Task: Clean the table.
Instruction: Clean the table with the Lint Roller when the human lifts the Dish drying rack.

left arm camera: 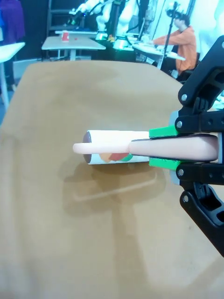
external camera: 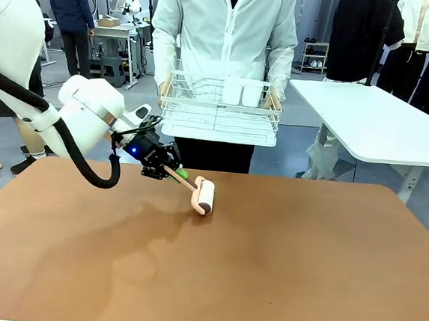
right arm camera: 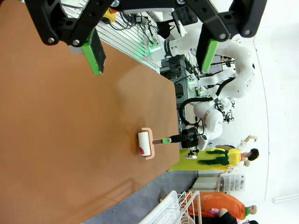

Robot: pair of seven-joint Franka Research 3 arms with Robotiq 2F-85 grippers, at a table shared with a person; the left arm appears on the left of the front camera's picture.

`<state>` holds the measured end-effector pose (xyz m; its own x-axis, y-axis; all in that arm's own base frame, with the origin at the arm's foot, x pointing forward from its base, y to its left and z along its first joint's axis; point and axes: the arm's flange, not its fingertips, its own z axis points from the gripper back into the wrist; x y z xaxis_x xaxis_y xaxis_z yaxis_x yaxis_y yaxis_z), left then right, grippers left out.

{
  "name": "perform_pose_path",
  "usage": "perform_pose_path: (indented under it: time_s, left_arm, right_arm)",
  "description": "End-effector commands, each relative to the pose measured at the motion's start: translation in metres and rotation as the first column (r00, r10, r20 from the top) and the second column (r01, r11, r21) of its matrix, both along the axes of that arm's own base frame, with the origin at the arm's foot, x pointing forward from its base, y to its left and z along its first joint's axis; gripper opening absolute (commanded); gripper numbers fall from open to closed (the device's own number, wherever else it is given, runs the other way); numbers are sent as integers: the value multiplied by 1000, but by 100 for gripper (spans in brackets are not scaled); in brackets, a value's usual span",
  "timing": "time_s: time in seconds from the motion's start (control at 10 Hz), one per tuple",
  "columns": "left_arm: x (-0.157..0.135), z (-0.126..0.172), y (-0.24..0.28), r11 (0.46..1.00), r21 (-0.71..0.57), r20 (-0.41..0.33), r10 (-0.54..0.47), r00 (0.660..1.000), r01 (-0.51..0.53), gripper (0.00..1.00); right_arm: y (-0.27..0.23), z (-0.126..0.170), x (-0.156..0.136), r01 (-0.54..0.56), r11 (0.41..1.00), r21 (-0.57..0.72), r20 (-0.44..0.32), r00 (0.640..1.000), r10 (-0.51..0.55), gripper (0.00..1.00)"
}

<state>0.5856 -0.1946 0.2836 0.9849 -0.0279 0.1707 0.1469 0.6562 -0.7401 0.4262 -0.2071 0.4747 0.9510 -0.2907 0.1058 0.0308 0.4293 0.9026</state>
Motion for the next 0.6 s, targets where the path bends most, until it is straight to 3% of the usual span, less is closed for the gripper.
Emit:
perform_pose_path:
  time_s: [0.0, 0.2, 0.5]
  left_arm:
    - [-1, 6, -6, 996, -67, -1, -54, 999, 54, 19]
    - [-8, 43, -8, 997, -51, 81, -52, 995, 57, 19]
    - [-22, 97, -15, 999, 9, 88, -39, 995, 39, 19]
  right_arm:
    - [1, 3, -1, -2, 1000, 3, 7, 1000, 2, 100]
    - [1, 3, -1, -2, 1000, 3, 7, 1000, 2, 100]
    - [1, 3, -1, -2, 1000, 3, 7, 1000, 2, 100]
